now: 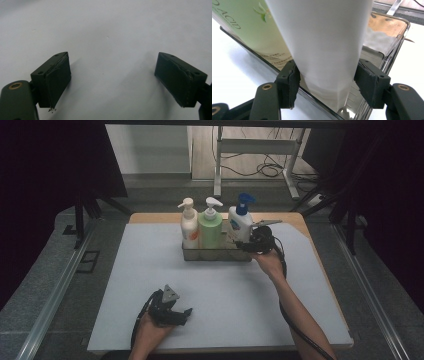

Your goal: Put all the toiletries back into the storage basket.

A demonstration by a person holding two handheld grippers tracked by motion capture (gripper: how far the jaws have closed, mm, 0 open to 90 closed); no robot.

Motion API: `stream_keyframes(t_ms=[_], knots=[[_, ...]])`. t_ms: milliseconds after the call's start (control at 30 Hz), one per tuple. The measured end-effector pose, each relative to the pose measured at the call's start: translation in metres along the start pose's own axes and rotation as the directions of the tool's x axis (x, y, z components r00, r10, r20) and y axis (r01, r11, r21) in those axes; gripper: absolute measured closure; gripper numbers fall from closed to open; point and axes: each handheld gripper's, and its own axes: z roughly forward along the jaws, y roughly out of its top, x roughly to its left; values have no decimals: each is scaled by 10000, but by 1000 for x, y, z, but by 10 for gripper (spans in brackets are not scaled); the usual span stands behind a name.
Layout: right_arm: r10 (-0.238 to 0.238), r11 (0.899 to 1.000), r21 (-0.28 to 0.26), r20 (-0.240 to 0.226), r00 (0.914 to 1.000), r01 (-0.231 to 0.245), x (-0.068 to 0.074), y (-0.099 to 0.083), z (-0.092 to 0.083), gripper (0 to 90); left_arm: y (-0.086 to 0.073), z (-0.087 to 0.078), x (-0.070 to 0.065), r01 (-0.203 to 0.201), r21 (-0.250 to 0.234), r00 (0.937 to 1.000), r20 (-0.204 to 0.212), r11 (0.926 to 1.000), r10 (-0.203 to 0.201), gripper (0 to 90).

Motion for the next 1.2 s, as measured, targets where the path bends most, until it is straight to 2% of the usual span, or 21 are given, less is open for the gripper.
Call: stream_keyframes(t_ms=[367, 567, 700, 833, 1033, 1200], knots=[[309, 9995, -13, -238, 9992, -310, 9, 2, 7, 386, 0, 0, 0, 5, -12, 10000, 3, 10000, -5, 132], [255, 9997, 28, -388, 9989, -254, 16, 5, 12, 384, 0, 0, 0, -6, -13, 10000, 3, 10000, 6, 133], [326, 9995, 21, -413, 9986, -325, 17, 5, 13, 382, 0, 0, 0, -7, -6, 10000, -1, 10000, 7, 132], [211, 9997, 124, -459, 9987, -206, 16, 3, 14, 345, 0, 0, 0, -8, 10, 10000, -9, 10000, 8, 133], [60, 9999, 89, -594, 9982, -55, 16, 1, 9, 335, 0, 0, 0, -8, -13, 10000, -2, 10000, 8, 132], [-171, 9998, -74, -723, 9972, 166, 15, 2, -5, 343, 0, 0, 0, -6, -14, 10000, -1, 10000, 6, 132]])
